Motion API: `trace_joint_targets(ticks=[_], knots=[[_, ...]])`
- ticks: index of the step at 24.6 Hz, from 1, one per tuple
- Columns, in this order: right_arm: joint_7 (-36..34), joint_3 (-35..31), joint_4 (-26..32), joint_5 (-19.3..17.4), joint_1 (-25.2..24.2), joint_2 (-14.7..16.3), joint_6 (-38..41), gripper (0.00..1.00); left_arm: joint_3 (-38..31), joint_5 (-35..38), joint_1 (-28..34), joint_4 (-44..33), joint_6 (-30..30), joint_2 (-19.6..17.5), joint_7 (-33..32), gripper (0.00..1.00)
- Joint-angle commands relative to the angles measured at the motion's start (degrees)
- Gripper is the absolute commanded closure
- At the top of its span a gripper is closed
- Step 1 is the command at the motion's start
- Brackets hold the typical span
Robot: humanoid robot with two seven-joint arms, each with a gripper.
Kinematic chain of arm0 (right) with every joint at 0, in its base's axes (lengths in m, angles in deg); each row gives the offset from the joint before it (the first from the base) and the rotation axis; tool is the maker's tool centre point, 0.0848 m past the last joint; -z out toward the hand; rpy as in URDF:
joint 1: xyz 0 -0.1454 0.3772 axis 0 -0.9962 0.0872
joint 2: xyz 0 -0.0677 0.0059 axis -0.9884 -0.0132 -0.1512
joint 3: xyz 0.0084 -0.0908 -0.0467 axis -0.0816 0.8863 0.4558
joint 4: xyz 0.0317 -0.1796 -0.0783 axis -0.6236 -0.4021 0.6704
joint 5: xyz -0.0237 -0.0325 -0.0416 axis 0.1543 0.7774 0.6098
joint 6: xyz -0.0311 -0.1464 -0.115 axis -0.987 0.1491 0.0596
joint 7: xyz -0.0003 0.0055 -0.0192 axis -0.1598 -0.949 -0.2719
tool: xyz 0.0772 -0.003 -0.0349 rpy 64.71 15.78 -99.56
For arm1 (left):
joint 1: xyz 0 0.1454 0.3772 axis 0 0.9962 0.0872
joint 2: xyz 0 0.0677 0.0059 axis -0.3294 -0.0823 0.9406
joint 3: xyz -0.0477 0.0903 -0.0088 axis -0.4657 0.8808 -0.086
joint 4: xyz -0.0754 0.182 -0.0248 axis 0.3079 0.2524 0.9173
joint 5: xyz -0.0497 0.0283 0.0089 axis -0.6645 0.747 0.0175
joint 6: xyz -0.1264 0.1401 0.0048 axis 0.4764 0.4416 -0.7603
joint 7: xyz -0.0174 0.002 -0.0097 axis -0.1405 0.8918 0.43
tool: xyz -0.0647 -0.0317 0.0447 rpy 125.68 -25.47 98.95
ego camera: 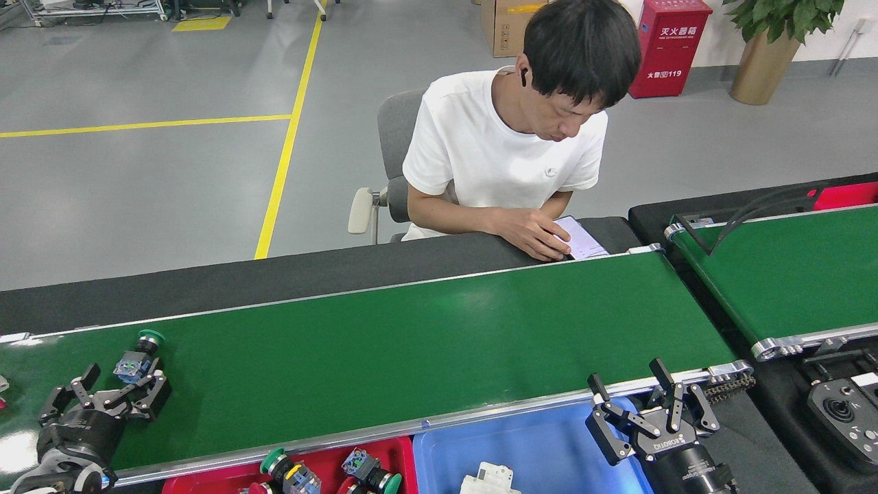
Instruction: Pick switch part from conveyor to tray
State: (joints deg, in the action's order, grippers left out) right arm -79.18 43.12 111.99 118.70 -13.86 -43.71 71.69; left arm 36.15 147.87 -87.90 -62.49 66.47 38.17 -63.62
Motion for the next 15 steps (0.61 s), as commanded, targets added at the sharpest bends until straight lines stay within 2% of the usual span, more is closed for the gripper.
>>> trace_joint_targets(ticks=[1, 2, 3, 8, 11, 15], knots=[[0.72, -0.16, 0.48, -0.03, 0.74, -0.07, 0.41, 0.00, 1.27, -0.17, -1.32, 1.52, 2.18, -2.24, 2.52, 0.81], [0.72, -0.16, 0.39, 0.06, 0.74, -0.07, 0.41, 0.00, 1.27, -0.17, -1.41, 1.78, 3.14, -2.50, 2.60, 0.93], [0.81, -0.16, 0.48, 0.06, 0.74, -0.07, 0.41, 0.00, 1.18, -0.25, -1.32, 1.78, 3.67, -2.50, 2.69, 0.95], [1.16, -0.25, 0.48, -0.03, 0.65, -0.15, 0.33, 0.00, 0.83, -3.77, 1.23, -2.61, 4.72, -1.62, 2.69, 0.96], [1.34, -0.51, 0.57, -0.03, 0.56, -0.24, 0.06, 0.00, 0.65, -8.34, 9.48, -14.73, 6.83, -1.62, 2.69, 0.95], [1.43, -1.13, 0.66, -0.03, -0.23, -0.24, -0.11, 0.00, 0.56, -10.36, 22.15, -32.84, 6.83, -0.92, 2.69, 0.95]])
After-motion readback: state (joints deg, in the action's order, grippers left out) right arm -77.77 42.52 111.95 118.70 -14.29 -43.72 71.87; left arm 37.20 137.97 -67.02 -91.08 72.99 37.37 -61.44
